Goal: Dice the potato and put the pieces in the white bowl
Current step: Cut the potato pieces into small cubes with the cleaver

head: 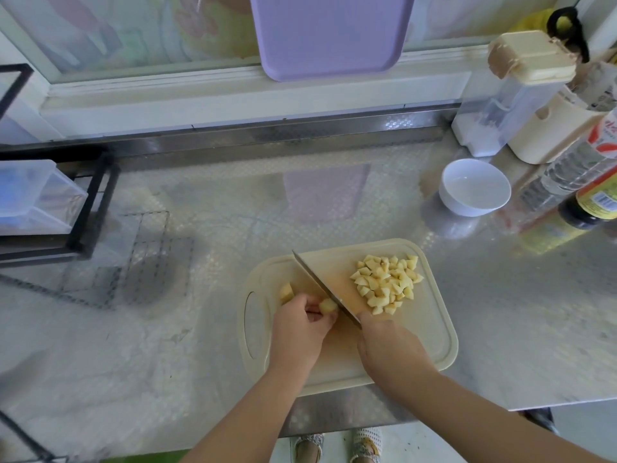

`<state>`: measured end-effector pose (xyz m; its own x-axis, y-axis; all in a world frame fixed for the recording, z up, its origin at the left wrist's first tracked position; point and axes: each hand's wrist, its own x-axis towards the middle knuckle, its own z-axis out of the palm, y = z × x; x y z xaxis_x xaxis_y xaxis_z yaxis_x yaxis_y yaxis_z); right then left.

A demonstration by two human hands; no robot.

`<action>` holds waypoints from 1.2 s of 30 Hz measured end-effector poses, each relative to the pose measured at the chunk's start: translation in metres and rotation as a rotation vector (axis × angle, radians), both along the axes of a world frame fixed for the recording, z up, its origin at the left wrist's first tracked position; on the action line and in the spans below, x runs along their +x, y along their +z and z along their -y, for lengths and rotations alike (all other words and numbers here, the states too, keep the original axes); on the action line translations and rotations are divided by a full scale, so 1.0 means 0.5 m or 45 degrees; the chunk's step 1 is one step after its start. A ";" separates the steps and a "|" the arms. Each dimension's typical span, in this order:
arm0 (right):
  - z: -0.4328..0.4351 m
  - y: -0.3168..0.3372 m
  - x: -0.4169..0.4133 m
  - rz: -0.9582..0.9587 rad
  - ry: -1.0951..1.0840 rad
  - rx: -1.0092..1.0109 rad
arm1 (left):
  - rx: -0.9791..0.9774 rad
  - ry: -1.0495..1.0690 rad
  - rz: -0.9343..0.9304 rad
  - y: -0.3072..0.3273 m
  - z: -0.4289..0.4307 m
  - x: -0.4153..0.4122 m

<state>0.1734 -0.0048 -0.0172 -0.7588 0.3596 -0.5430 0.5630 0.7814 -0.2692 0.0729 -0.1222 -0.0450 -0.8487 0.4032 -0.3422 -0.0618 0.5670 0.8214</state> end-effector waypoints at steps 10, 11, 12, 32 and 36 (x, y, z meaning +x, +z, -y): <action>-0.051 -0.012 0.025 -0.141 -0.216 -0.051 | -0.134 -0.264 -0.149 0.012 0.007 -0.012; -0.054 -0.009 0.030 -0.155 -0.199 -0.055 | -0.125 -0.263 -0.138 0.011 0.006 -0.013; -0.056 -0.007 0.033 -0.167 -0.173 -0.055 | -0.119 -0.254 -0.130 0.010 0.006 -0.013; -0.021 0.002 0.041 -0.199 -0.093 -0.081 | -0.110 -0.188 -0.116 0.008 -0.002 -0.005; -0.034 0.001 0.041 -0.218 -0.122 -0.060 | -0.210 -0.194 -0.118 0.011 -0.008 -0.006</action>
<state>0.1939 0.0122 -0.0165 -0.8050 0.4116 -0.4273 0.5770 0.7107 -0.4024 0.0699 -0.1180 -0.0393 -0.8132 0.4742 -0.3373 0.1063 0.6909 0.7151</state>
